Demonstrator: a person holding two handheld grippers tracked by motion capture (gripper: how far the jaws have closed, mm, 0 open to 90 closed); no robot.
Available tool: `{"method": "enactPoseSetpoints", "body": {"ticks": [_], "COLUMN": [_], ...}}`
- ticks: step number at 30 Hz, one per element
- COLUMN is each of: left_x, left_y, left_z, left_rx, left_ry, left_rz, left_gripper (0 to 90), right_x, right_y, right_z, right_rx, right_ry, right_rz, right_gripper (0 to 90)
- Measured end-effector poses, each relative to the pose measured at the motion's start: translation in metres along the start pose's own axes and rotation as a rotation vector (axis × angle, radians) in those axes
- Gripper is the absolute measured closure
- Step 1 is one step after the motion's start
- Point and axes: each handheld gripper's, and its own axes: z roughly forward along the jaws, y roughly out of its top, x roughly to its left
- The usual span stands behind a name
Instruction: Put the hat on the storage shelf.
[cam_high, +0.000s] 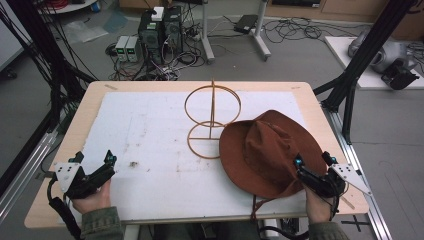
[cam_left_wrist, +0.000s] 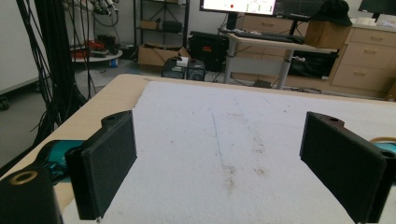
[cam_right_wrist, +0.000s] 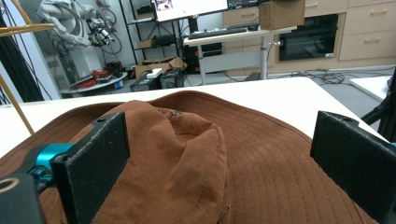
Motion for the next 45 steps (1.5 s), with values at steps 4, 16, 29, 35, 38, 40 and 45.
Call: {"method": "enactPoseSetpoints", "body": {"ticks": [4,16,29,35,38,40,45], "left_x": [0.0,0.0,0.002,0.003,0.005,0.006,0.005], "left_y": [0.0,-0.001,-0.002,-0.003,-0.004,-0.003,-0.004], "left_z": [0.0,0.003,0.004,0.004,0.005,0.004,0.005], "left_rx": [0.0,0.013,0.02,0.026,0.032,0.032,0.03], "left_ry": [0.003,0.006,0.013,0.012,0.012,0.014,0.011], "left_rz": [0.001,-0.013,-0.025,-0.042,-0.048,-0.053,-0.056], "left_gripper": [11.0,11.0,11.1,11.2,11.2,11.2,11.4], "right_x": [-0.001,0.0,0.001,0.006,0.007,0.008,0.013], "right_y": [0.0,0.002,0.019,0.018,0.018,0.02,0.019], "right_z": [0.0,-0.003,0.014,0.021,0.022,0.02,0.022], "right_rx": [0.002,0.004,0.402,0.581,0.622,0.657,0.735], "right_ry": [0.002,0.001,0.11,0.184,0.226,0.235,0.203], "right_rz": [-0.002,-0.005,-0.094,-0.126,-0.13,-0.149,-0.231], "right_gripper": [3.9,3.9,4.0,4.5,4.8,4.9,5.4]}}
